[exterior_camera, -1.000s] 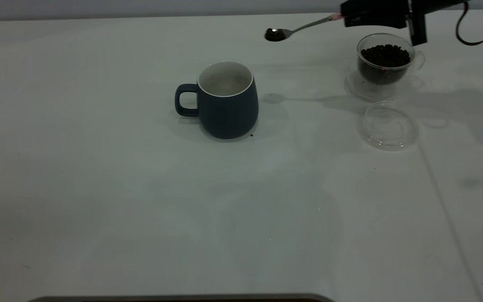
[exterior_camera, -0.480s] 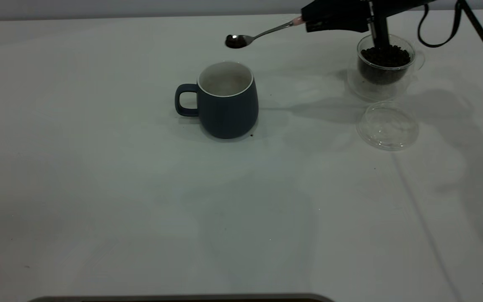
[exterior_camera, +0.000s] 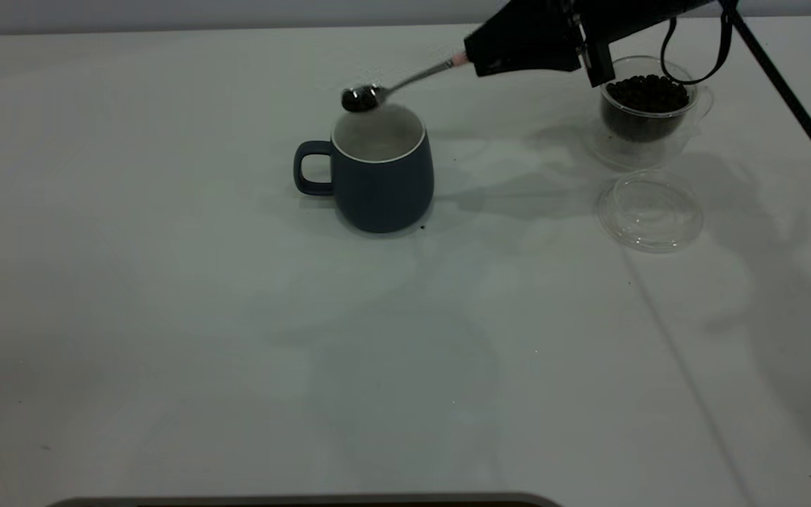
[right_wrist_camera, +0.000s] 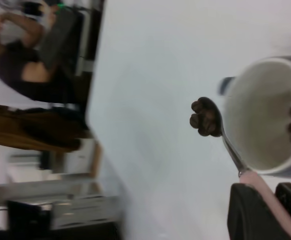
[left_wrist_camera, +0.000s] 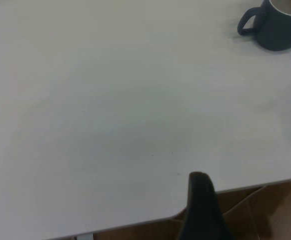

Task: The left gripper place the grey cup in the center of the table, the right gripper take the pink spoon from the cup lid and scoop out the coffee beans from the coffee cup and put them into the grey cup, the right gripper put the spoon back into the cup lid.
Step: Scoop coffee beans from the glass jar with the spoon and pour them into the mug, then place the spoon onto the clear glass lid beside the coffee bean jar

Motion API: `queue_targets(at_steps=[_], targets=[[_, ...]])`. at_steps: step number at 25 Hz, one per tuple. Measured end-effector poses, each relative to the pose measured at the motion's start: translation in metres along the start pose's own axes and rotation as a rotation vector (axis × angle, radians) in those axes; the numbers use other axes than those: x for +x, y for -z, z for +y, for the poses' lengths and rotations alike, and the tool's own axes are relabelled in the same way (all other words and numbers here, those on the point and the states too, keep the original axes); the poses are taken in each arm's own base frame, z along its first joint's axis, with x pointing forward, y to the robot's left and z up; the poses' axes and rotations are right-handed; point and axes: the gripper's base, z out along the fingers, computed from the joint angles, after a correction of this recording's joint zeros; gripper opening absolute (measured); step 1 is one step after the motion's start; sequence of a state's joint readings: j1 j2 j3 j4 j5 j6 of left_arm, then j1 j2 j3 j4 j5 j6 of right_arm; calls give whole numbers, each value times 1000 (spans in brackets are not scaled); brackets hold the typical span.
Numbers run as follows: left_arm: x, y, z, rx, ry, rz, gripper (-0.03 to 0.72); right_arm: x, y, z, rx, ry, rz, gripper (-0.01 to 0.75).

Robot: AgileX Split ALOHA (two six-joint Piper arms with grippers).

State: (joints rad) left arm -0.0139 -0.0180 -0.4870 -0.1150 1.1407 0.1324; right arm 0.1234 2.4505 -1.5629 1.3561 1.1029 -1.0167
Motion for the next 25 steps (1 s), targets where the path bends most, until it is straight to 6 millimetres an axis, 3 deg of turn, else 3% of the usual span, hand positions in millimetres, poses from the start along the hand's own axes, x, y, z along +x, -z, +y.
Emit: queue_targets(at_steps=[6, 11, 17, 22, 25], targets=[[0, 0, 0, 0, 0, 0, 567, -3, 2, 5, 113, 296, 30, 100], [0, 0, 0, 0, 0, 0, 567, -20, 20, 36, 196, 489, -32, 100], [0, 0, 0, 0, 0, 0, 567, -25, 45, 80, 238, 639, 19, 100], [0, 0, 0, 0, 0, 0, 567, -17, 98, 116, 291, 693, 135, 100], [0, 0, 0, 0, 0, 0, 567, -5, 148, 112, 378, 631, 143, 100]])
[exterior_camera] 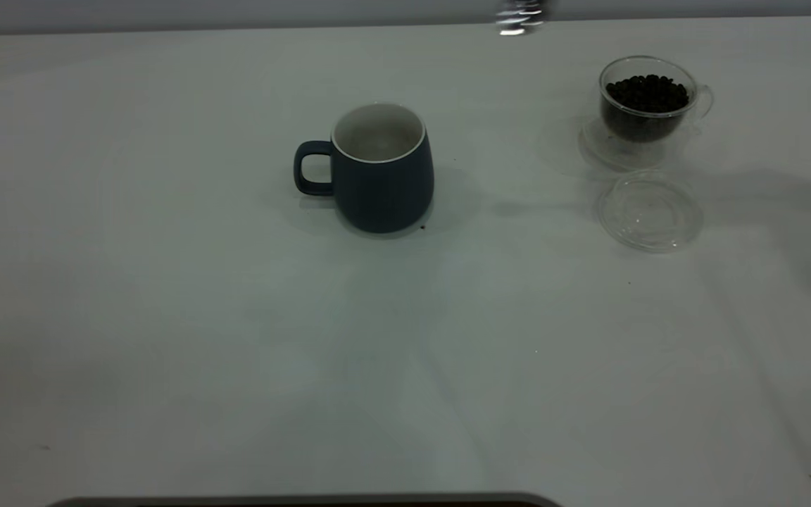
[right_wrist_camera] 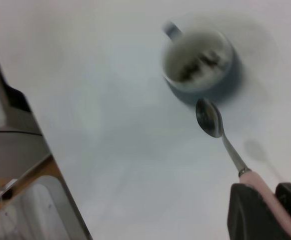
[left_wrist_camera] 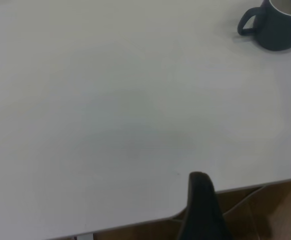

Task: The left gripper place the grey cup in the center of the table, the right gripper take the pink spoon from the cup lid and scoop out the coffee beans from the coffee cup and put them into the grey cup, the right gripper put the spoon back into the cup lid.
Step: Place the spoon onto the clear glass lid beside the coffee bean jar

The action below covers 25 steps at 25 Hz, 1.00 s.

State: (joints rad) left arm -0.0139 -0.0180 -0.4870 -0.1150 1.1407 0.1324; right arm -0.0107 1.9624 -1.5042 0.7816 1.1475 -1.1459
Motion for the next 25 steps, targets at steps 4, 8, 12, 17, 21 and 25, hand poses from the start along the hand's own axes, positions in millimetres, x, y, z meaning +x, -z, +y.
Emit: queue_targets(at_steps=[4, 8, 12, 17, 21, 25], targets=[[0, 0, 0, 0, -2, 0, 567, 59, 34, -26, 94, -210, -36, 100], [0, 0, 0, 0, -2, 0, 567, 127, 27, -51, 93, -443, -76, 100], [0, 0, 0, 0, -2, 0, 567, 154, 2, -67, 37, -547, -116, 100], [0, 0, 0, 0, -2, 0, 567, 170, -27, -82, -11, -627, -163, 100], [0, 0, 0, 0, -2, 0, 567, 184, -46, -90, -20, -688, -162, 100], [0, 0, 0, 0, -2, 0, 567, 194, -57, -94, -26, -719, -141, 100]])
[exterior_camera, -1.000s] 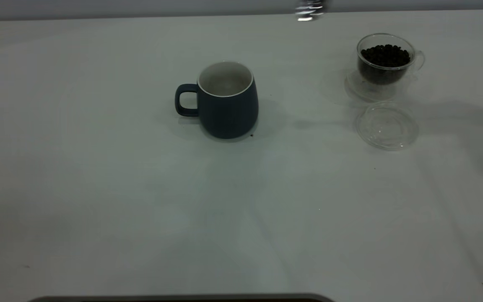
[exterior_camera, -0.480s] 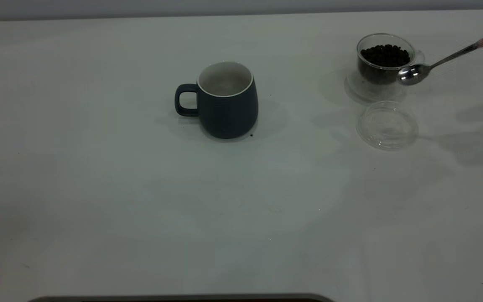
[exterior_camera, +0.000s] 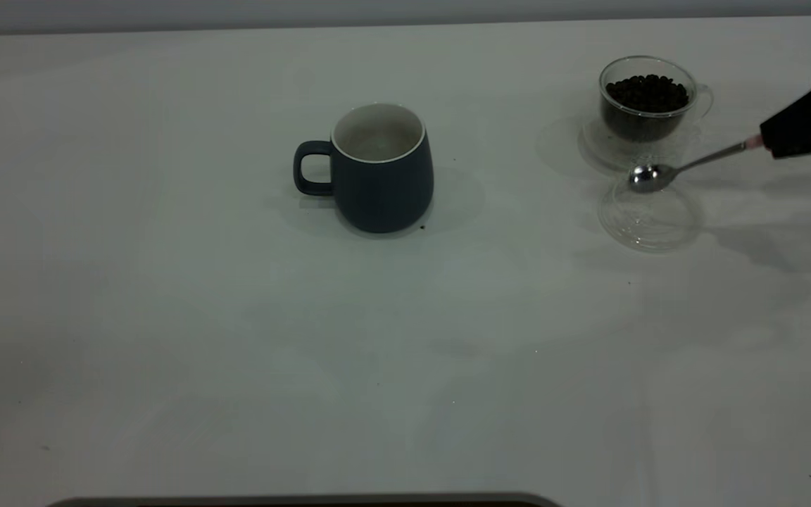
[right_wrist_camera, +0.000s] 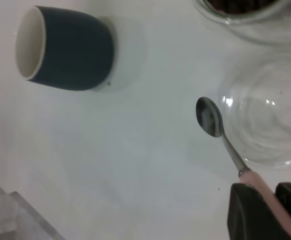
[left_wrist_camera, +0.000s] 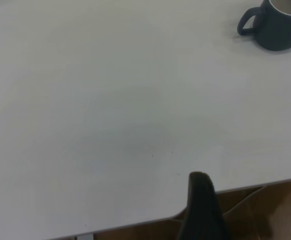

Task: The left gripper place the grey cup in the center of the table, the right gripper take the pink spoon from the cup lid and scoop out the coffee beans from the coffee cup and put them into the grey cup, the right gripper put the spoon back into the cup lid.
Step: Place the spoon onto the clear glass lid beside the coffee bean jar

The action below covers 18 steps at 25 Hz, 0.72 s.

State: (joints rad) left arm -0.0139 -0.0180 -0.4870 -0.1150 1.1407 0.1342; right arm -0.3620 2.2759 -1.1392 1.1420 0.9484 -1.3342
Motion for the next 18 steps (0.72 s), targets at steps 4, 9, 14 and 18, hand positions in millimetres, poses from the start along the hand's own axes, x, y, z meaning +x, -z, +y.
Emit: queue_targets(at_steps=[4, 9, 14, 18], targets=[[0, 0, 0, 0, 0, 0, 567, 6, -9, -8, 0, -25, 15, 100], [0, 0, 0, 0, 1, 0, 567, 10, -18, -21, 36, -46, 8, 100], [0, 0, 0, 0, 2, 0, 567, 14, -27, -29, 32, -75, -12, 100], [0, 0, 0, 0, 2, 0, 567, 14, -34, -34, 17, -94, -54, 100]])
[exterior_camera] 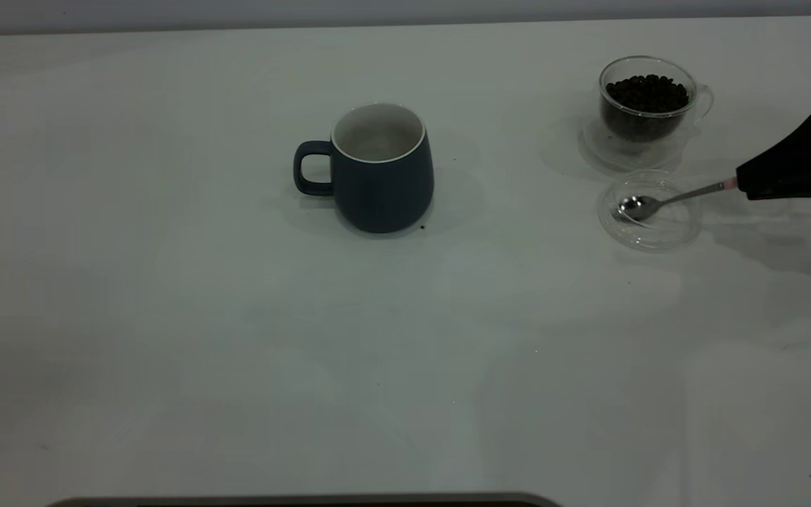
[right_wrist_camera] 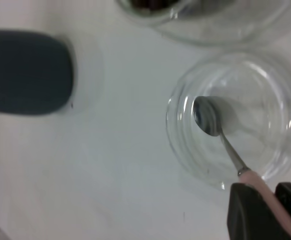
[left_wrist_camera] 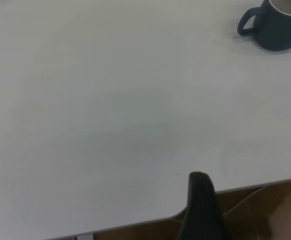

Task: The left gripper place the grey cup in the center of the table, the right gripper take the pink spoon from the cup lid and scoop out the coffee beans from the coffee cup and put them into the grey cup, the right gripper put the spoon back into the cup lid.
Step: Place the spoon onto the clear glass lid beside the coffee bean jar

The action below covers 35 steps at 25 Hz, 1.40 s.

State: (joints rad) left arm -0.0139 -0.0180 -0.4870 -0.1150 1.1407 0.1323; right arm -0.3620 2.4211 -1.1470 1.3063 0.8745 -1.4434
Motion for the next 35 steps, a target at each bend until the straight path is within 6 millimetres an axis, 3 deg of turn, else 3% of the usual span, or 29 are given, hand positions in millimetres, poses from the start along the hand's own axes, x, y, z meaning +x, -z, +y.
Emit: queue_targets(at_steps=[10, 29, 35], targets=[[0, 0, 0, 0, 0, 0, 567, 4, -9, -6, -25, 10, -18, 122], [0, 0, 0, 0, -2, 0, 567, -3, -12, -14, 107, 20, -80, 592], [0, 0, 0, 0, -1, 0, 567, -20, -7, -8, 251, 113, -158, 593]])
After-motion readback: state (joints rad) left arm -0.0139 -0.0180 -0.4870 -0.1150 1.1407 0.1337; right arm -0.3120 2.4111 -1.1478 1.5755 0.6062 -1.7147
